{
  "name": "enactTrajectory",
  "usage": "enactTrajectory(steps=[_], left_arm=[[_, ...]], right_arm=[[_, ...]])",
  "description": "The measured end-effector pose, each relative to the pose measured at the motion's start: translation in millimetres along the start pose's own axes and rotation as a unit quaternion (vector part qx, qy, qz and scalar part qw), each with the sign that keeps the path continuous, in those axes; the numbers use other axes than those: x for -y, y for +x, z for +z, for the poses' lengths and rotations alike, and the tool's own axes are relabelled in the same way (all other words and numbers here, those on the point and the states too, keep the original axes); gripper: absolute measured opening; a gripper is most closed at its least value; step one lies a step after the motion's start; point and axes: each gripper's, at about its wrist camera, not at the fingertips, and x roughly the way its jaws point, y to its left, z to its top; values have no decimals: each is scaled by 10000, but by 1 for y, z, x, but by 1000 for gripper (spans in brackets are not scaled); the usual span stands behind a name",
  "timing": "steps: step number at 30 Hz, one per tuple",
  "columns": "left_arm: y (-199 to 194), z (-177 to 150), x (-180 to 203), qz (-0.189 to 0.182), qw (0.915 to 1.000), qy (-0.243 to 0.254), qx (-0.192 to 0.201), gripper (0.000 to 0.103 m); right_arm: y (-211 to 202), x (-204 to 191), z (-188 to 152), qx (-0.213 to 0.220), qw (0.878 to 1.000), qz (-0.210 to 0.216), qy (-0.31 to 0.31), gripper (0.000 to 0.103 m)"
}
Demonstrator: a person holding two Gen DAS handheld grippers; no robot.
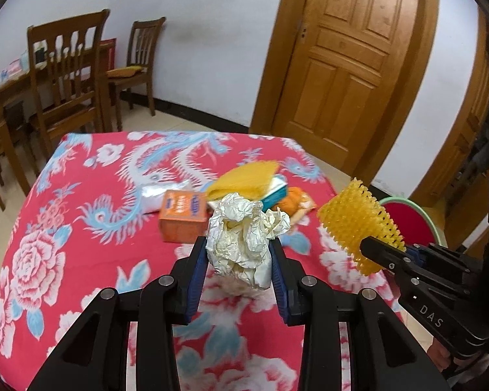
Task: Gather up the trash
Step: 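Carry both items over the red bucket and open both tools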
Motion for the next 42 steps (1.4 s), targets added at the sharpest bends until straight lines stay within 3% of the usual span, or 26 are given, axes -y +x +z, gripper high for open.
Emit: enactTrajectory(steps=[15, 29, 42], left_arm=[[11, 8, 83, -645, 9961, 591, -76, 38], [42, 10, 171, -1217, 9854, 1155, -271, 38], [95, -1, 246, -1527, 9730, 1594, -671, 38]], right_arm=[[-47, 69, -17, 197, 9961, -673, 537, 15], [-76, 151, -40, 247, 9844, -1257, 1208, 15], [-79, 211, -62, 140, 9725, -1561, 1724, 15]])
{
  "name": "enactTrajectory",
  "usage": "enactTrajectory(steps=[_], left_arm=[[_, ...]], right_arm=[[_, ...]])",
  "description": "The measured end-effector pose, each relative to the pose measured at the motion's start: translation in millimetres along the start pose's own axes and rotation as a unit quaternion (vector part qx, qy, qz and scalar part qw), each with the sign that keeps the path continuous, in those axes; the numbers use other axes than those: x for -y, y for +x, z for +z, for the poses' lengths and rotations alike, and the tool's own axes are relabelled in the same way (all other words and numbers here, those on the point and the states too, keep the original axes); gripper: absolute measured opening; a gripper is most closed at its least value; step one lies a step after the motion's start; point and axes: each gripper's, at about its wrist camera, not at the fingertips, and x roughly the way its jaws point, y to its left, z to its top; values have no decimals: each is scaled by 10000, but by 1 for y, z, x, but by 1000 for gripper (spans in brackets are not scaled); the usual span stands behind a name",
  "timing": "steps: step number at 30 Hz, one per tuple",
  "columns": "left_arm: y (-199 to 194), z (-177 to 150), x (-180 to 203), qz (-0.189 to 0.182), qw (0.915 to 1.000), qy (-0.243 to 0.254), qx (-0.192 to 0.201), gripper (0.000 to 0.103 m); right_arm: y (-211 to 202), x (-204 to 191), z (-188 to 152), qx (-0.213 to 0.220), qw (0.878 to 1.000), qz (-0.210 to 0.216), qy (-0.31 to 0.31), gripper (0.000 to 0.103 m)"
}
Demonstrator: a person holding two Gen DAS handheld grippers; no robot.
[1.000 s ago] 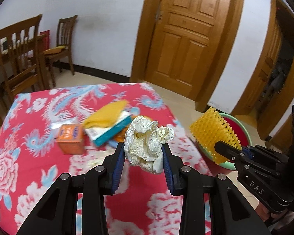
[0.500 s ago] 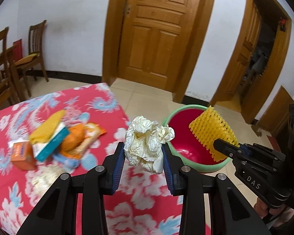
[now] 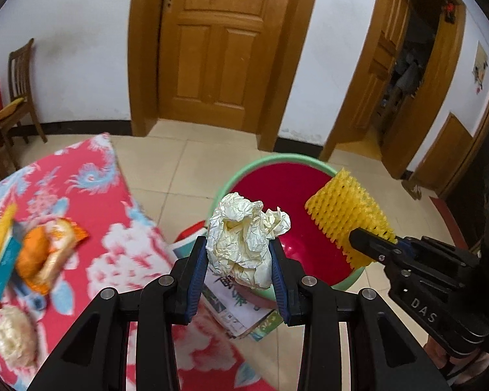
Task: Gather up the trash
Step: 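Carry both items over the red bucket and open both tools, then move both open tools back toward the remaining tissue on the table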
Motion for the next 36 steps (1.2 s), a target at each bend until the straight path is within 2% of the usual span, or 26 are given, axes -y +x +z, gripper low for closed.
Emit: enactTrajectory(steps=[7, 11, 14, 15, 17, 19, 27, 36], left_arm=[[38, 1, 12, -54, 9995, 86, -304, 39], [47, 3, 18, -108, 9991, 190, -360, 51], [49, 4, 17, -125, 9992, 180, -340, 56], [49, 4, 17, -116, 9992, 173, -337, 56], [48, 4, 16, -95, 9993, 146, -337, 58], [46, 4, 16, -85, 9994, 107, -331, 58], [31, 6, 10, -67, 9998, 15, -210, 58], [1, 3, -8, 129, 9996, -239, -46, 58]], right_arm=[[16, 25, -3, -163, 9994, -139, 263, 15], [23, 33, -5, -238, 9990, -176, 349, 15], [25, 37, -6, -254, 9987, -185, 402, 17], [25, 37, -6, -242, 9987, -181, 406, 19], [25, 37, -7, -219, 9987, -178, 415, 30], [23, 38, -6, -181, 9988, -166, 430, 33], [13, 36, -6, -82, 9989, -165, 420, 35], [-3, 18, -2, 88, 9994, -14, 337, 35]])
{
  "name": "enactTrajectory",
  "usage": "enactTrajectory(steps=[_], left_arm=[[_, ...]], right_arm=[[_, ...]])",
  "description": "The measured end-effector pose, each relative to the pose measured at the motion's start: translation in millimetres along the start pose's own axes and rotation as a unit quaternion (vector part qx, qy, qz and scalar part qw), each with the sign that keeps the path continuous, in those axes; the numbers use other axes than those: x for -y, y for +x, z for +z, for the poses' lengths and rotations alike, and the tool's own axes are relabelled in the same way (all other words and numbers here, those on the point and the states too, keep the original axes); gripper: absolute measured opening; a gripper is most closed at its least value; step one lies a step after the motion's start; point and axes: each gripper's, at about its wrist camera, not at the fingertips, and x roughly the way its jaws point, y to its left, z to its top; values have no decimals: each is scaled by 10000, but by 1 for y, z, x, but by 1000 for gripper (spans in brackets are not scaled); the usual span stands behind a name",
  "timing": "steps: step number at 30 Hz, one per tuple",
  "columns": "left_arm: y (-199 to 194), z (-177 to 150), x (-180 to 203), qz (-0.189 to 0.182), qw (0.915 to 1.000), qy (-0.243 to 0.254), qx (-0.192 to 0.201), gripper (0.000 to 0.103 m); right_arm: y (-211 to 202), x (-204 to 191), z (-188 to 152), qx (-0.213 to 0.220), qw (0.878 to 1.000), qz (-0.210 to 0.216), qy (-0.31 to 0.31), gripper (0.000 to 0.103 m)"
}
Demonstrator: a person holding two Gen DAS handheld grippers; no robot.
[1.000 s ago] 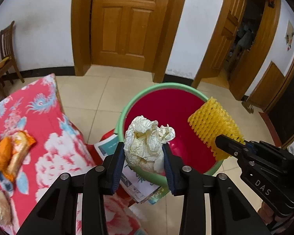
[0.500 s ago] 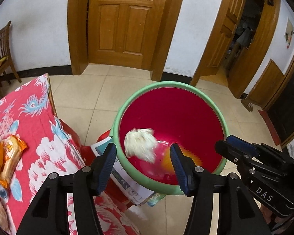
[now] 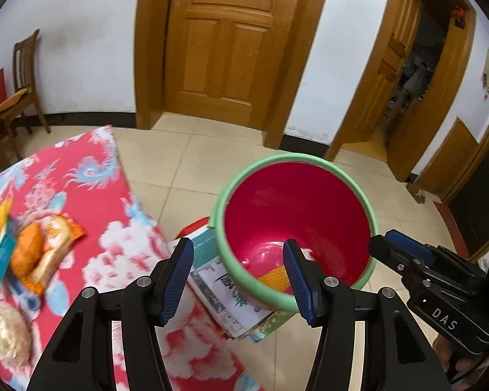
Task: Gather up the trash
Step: 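Move both open tools back toward the remaining tissue on the table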
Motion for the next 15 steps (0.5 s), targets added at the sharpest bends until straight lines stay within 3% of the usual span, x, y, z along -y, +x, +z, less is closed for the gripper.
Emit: enactTrajectory(steps=[15], left_arm=[[-71, -10, -70, 631, 9950, -627, 454, 62]], right_arm=[[-10, -65, 2, 45, 9972, 593, -448, 36]])
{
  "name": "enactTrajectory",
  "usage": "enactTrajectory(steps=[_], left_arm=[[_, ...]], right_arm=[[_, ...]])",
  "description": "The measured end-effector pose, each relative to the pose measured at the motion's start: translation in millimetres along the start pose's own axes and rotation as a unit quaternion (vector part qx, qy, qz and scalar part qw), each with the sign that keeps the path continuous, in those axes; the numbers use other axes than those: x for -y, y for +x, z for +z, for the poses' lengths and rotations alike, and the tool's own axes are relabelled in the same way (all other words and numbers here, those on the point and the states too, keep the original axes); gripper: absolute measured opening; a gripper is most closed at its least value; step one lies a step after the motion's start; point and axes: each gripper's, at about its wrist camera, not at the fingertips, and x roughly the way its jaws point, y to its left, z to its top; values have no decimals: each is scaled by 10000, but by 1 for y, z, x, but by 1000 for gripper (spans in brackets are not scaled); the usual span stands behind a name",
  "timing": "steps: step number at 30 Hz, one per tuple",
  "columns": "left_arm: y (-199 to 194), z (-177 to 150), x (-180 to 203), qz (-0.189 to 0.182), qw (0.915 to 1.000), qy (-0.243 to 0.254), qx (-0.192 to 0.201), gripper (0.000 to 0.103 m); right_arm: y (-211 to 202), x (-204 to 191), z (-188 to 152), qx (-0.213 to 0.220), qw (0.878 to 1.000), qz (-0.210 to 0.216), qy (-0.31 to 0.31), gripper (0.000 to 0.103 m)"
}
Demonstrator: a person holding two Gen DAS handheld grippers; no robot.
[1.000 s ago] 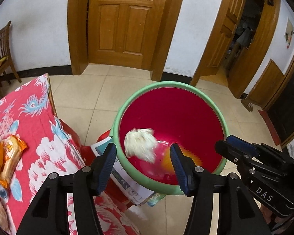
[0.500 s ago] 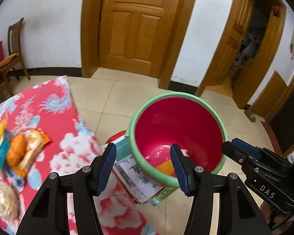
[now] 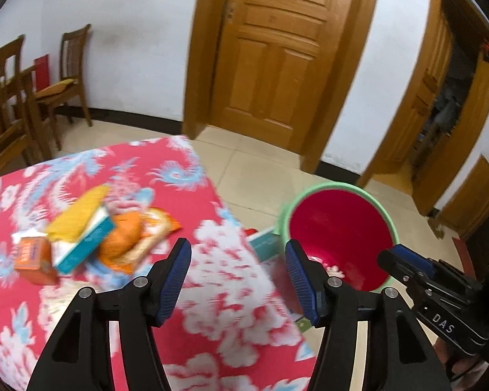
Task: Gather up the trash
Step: 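Move both open tools back toward the remaining tissue on the table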
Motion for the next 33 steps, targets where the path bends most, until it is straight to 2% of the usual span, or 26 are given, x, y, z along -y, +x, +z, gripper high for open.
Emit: enactTrajectory(steps=[10, 20, 25, 33], left_arm=[[-26, -6, -62, 558, 9972, -461, 176, 62], [-40, -17, -123, 1135, 9894, -868, 245, 62], [-40, -28, -145, 1243, 9858, -1119, 140, 62], [-26, -49, -156, 1074, 9851, -1329, -211, 62]], right_arm=[[16, -55, 5, -78, 9984, 442, -345, 38], [39, -106, 6, -277, 9941, 815, -661, 39], [55, -129, 3, -434, 9914, 962, -778, 40], [70, -144, 0, -593, 9894, 1036, -832, 40]])
